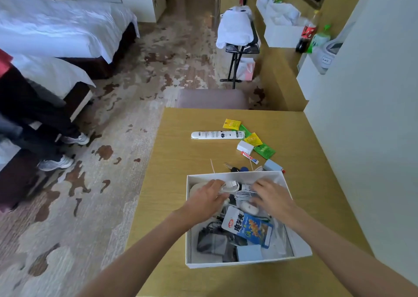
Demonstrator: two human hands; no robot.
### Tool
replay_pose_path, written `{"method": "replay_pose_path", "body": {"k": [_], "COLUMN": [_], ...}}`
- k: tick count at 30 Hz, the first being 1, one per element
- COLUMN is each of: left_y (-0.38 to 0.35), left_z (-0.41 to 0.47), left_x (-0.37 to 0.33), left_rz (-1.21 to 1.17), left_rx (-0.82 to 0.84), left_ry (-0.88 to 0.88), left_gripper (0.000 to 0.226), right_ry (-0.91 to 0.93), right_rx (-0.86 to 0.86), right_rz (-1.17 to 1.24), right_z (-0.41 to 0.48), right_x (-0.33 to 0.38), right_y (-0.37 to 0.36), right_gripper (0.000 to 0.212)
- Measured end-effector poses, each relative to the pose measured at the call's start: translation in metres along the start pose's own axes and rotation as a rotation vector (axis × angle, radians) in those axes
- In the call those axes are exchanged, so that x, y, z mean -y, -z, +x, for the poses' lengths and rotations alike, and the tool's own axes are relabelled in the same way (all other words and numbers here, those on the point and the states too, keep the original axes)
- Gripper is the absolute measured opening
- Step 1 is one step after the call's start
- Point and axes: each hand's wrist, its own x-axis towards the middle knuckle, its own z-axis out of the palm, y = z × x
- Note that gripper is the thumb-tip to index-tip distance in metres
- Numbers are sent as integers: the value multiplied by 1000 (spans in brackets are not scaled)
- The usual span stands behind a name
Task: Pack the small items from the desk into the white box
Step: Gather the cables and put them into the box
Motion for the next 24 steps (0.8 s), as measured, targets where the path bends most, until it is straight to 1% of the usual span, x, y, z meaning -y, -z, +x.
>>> {"method": "replay_pose_path", "body": {"k": [3, 5, 9, 11, 12, 14, 16, 18, 20, 24], "left_y": [-3, -4, -8, -10, -11, -17, -25, -36, -47, -67], "left_z": [2, 4, 8, 13, 17, 24, 33, 45, 57, 79], "left_x": [2, 2, -2, -6, -9, -15, -22, -30, -40, -50], "left_rz": [3, 13, 75, 103, 109, 134, 206, 290, 341, 430], "left_rx": [7, 19, 48, 51, 53, 59, 52, 27, 9, 21], "left_ry": [-3, -7, -32, -47, -49, -57, -91, -135, -158, -141], "left_gripper": [35, 37, 38, 38, 38, 38, 39, 41, 40, 38], "right_ry": [47, 73, 100, 82, 86, 103, 52, -10, -69, -113], "right_rx": [-4, 9, 12, 2, -30, -160, -288, -331, -331, -356], "right_rz": [25, 23, -69, 1, 15, -64, -57, -22, 31, 152], "right_z": [3, 4, 1, -3, -7, -14, -25, -36, -44, -59], "right_x": [8, 14, 12, 5, 0, -15, -29, -38, -43, -51], "right_y": [2, 3, 0, 4, 8, 14, 21, 25, 26, 23], "right_gripper": [28, 29, 32, 30, 28, 18, 11, 13, 11, 13]}}
